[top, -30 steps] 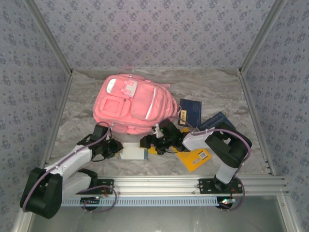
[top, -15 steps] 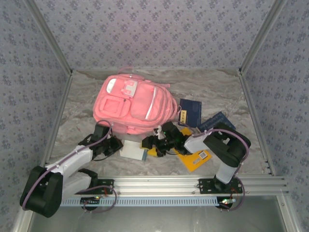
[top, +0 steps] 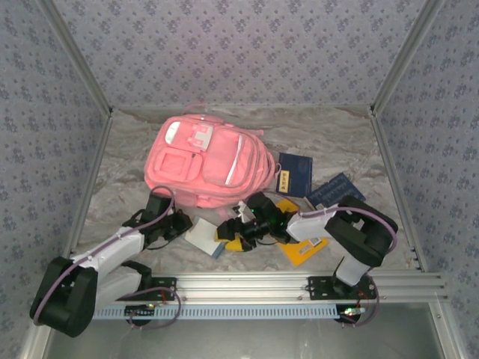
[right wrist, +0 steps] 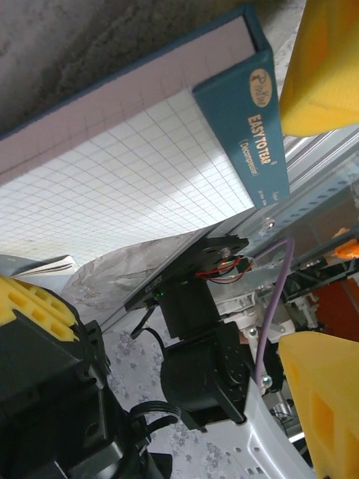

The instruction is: Pack the student bag

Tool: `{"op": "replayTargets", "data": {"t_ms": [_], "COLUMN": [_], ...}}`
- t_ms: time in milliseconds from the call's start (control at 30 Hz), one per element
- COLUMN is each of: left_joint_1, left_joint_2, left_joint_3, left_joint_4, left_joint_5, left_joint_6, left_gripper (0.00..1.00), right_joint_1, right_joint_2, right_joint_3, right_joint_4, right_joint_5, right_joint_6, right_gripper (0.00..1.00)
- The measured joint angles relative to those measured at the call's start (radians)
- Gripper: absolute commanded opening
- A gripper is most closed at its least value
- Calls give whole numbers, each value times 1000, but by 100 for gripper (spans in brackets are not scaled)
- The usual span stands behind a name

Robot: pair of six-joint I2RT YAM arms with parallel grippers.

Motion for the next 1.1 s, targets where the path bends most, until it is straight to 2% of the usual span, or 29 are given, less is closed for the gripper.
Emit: {"op": "replayTargets", "data": {"t_ms": [167, 533, 867, 1100], "left_joint_1": [-3, -4, -3, -4], "left_joint_2": [15, 34, 26, 20], "left_joint_3": [-4, -8, -8, -8], "left_joint_4": [10, 43, 42, 42], "left_joint_5": [17, 21, 1, 2], "left_joint_6": [0, 0, -3, -11], "left_gripper": [10, 10, 10, 10], "right_joint_1": [0, -1, 5, 14], "right_joint_2": [-5, -12, -111, -105], "right_joint_3": [1, 0, 48, 133], "right_joint_4": [-45, -27, -67, 51], "right_joint_5": [25, 34, 59, 95], "right_joint_6": [-23, 26, -13, -42], "right_gripper": [70, 69, 69, 70]}}
